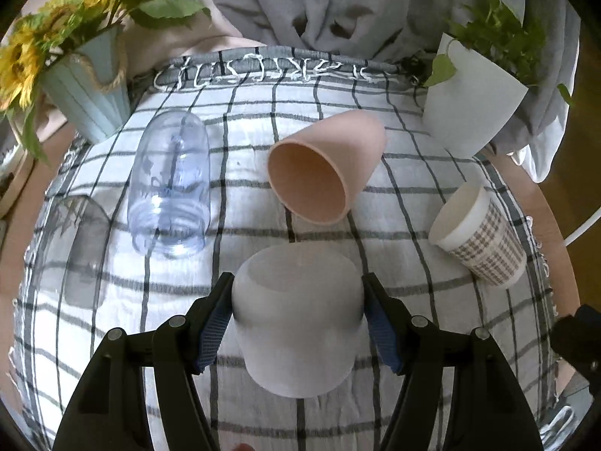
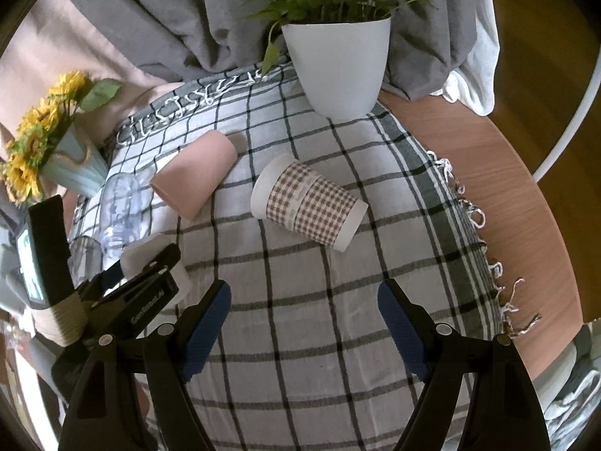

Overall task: Flip cup upside down
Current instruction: 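Rotate the white cup over with the left tool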

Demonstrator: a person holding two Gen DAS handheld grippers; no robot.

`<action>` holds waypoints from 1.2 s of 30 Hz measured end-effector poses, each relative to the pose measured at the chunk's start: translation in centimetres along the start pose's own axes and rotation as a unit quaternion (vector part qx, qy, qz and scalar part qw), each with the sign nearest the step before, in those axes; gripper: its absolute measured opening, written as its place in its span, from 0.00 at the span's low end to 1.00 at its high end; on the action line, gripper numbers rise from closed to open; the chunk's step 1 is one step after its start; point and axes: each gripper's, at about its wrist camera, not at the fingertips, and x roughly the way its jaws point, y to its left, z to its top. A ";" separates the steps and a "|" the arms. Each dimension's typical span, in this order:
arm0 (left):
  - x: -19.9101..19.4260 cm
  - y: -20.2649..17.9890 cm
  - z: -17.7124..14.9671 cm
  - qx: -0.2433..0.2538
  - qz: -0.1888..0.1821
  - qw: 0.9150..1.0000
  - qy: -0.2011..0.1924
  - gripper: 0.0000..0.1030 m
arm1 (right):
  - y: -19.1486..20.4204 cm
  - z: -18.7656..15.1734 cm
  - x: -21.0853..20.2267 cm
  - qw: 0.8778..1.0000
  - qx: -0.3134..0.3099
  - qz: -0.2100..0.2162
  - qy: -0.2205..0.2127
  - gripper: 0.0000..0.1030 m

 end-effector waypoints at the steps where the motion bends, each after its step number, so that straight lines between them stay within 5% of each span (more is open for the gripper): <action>1: -0.1 0.1 -0.2 -0.003 -0.003 1.000 0.004 0.64 | 0.1 0.0 -0.1 1.000 -0.002 0.001 -0.002 0.78; 23: -0.2 -0.2 -2.2 -0.011 -0.007 0.999 0.031 0.65 | -0.8 -0.3 1.3 1.000 -0.011 0.002 0.021 0.78; 36: -1.5 0.3 -1.7 -0.018 0.004 1.000 0.012 0.90 | -0.6 0.0 1.8 0.999 -0.010 0.008 0.030 0.79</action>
